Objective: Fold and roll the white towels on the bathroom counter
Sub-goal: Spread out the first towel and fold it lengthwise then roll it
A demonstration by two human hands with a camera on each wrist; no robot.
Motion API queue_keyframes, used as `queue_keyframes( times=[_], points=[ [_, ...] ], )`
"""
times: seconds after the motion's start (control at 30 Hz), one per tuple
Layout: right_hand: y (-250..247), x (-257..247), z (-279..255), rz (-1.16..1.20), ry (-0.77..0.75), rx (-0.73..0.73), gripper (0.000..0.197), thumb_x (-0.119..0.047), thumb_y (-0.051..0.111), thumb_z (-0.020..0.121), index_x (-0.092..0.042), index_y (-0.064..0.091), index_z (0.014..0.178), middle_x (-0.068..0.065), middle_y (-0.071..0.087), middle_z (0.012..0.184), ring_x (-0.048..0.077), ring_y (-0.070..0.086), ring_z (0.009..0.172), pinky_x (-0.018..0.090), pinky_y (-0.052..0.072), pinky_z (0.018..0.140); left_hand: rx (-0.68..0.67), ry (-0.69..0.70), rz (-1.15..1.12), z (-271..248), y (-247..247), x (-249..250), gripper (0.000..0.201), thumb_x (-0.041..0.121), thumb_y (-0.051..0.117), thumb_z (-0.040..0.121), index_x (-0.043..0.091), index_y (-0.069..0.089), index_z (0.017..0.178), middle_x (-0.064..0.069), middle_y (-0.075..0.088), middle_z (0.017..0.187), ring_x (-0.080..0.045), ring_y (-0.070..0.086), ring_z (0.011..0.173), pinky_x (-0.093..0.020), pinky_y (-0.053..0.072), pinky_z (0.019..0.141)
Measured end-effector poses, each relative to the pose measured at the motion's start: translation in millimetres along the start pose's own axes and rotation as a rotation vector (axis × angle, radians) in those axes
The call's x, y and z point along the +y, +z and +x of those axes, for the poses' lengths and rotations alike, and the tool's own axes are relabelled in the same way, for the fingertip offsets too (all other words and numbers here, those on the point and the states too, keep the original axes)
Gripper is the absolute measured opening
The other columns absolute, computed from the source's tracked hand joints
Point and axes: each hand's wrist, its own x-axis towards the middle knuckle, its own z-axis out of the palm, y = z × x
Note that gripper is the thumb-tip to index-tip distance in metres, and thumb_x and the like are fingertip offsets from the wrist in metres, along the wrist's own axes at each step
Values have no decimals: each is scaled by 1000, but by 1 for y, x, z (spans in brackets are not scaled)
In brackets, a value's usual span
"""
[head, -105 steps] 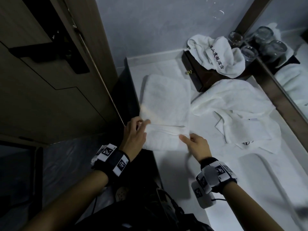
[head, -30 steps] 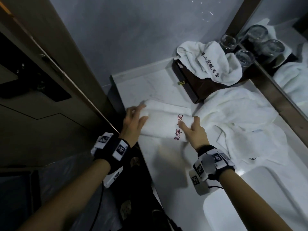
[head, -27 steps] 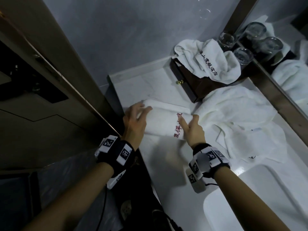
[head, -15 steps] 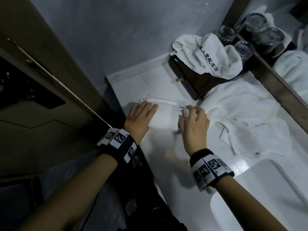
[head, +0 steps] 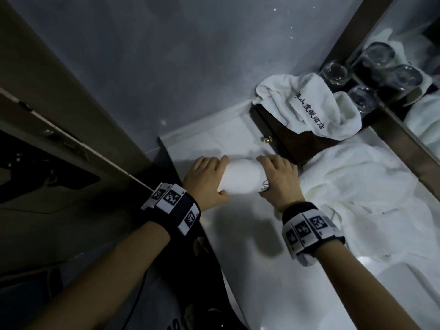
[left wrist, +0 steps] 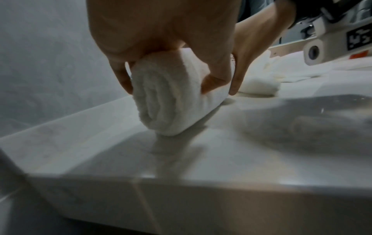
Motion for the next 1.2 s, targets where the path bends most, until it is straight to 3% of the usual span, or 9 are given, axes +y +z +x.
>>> queue_keyframes(
  times=[0.2, 0.27, 0.4, 0.53, 0.63, 0.7, 0.9, 1.07, 1.2],
  points=[
    [-25, 10, 53, 316, -5, -171, 91, -20, 92, 44, -10, 41, 119, 8, 43, 117, 28, 54, 96, 37, 45, 80, -98, -22, -40, 25, -16, -23, 92, 44, 77, 59, 20, 33, 136, -12, 50, 115, -30, 49, 103, -35, 35, 91],
    [-21, 15, 59, 448, 50, -108, 90, -24, 93, 40, -12, 41, 114, 2, 47, 108, 22, 53, 94, 29, 43, 77, -43, 1, 41, 31, -21, -27, 93, 39, 85, 50, 18, 43, 129, -14, 50, 119, -30, 50, 105, -36, 41, 89],
    [-4, 13, 58, 782, 237, 41, 86, -26, 92, 39, -23, 40, 108, -3, 53, 99, 8, 53, 83, 4, 40, 64, 112, 29, 232, 45, -24, -29, 96, 37, 90, 25, 15, 59, 113, -9, 63, 98, -26, 62, 83, -29, 51, 71],
    [16, -1, 49, 820, 353, 206, 85, -33, 88, 53, -12, 40, 120, -1, 42, 113, 14, 44, 104, 18, 34, 83, 62, 49, 261, 53, -22, -32, 102, 42, 86, 46, 25, 41, 136, -11, 61, 99, -27, 61, 86, -35, 51, 76],
    [19, -15, 47, 798, 461, 213, 79, -40, 79, 67, 0, 40, 122, 13, 41, 121, 27, 41, 114, 32, 33, 94, -103, -6, 234, 57, -25, -37, 97, 48, 73, 67, 35, 15, 144, -11, 52, 113, -29, 52, 99, -37, 41, 84],
    [18, -24, 53, 873, 543, 171, 76, -39, 74, 73, 4, 36, 123, 18, 37, 126, 30, 42, 115, 31, 34, 94, -169, -61, 168, 60, -26, -45, 99, 53, 68, 68, 40, 5, 143, -9, 48, 123, -28, 48, 107, -37, 38, 90],
    [16, -31, 87, 1124, 740, -36, 74, -52, 63, 79, 9, 47, 119, 19, 63, 106, 27, 59, 99, 18, 37, 71, -117, -158, 93, 80, -28, -47, 103, 54, 75, 56, 29, 24, 141, -10, 41, 130, -28, 40, 117, -38, 29, 97],
    [16, -30, 101, 1325, 769, 78, 44, -28, 63, 87, 14, 58, 100, 29, 65, 102, 36, 64, 93, 47, 51, 90, 60, -40, 302, 77, -21, -32, 102, 45, 80, 51, 16, 37, 138, -9, 58, 122, -26, 58, 105, -34, 48, 85],
    [15, -25, 102, 1587, 845, 120, 33, -21, 61, 88, 10, 62, 99, 25, 67, 98, 31, 67, 78, 27, 59, 66, 153, 175, 392, 60, -1, -35, 67, 17, 64, 71, 26, 44, 134, -4, 58, 131, -22, 56, 120, -39, 47, 97]
  ],
)
